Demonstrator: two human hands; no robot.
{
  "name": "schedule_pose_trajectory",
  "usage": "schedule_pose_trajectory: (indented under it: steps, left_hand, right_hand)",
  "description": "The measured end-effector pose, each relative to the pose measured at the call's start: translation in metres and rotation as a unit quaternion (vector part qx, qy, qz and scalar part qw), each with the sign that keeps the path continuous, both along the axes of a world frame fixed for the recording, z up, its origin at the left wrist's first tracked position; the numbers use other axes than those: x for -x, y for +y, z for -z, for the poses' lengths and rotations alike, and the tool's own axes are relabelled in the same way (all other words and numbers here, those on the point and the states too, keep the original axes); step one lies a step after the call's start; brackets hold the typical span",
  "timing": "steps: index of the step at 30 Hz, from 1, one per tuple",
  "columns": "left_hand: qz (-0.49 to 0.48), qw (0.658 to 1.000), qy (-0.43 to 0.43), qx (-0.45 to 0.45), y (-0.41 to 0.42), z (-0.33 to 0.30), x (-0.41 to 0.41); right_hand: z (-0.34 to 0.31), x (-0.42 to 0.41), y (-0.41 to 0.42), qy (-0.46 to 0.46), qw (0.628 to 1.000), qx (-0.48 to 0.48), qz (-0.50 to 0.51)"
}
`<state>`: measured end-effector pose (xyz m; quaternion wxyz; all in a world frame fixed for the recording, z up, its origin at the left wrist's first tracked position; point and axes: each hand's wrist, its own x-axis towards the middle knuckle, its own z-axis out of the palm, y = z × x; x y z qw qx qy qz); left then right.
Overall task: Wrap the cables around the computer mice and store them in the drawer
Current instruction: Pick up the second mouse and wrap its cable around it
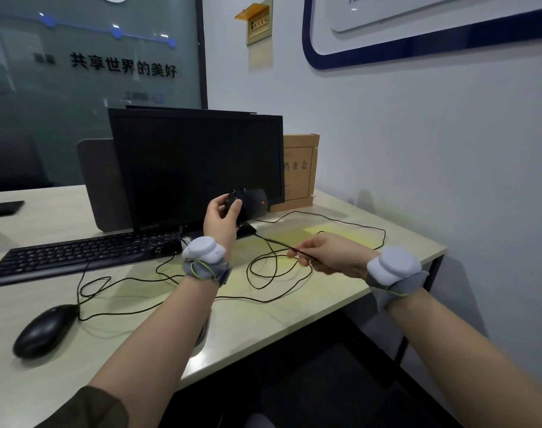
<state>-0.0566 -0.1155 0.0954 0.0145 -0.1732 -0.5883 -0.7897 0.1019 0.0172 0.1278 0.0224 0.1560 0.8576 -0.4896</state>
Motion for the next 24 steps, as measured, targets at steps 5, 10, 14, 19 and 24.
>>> schedule_pose_trajectory:
  steps: [5,10,14,19,24]
  left_hand:
    - [0.049,0.971,0.137,0.189,0.002,-0.004,-0.007]
    - [0.046,0.934,0.237,0.264,0.001,-0.014,-0.013]
    - [0.026,0.903,0.275,0.33,-0.003,-0.021,-0.011]
    - [0.09,0.859,0.298,0.407,-0.002,-0.025,-0.015]
    - [0.305,0.884,0.182,0.305,-0.013,-0.028,-0.026]
  right_hand:
    - [-0.014,-0.001,-0.004,0.144,0.981,0.127,0.033]
    - [-0.023,-0.004,-0.003,0.168,0.84,0.513,0.065]
    - [-0.027,-0.01,0.006,0.171,0.975,0.124,0.066]
    - [-0.032,-0.01,0.004,0.315,0.907,-0.272,0.067]
    - [-0.034,-0.008,0.017,0.399,0.89,-0.201,0.096]
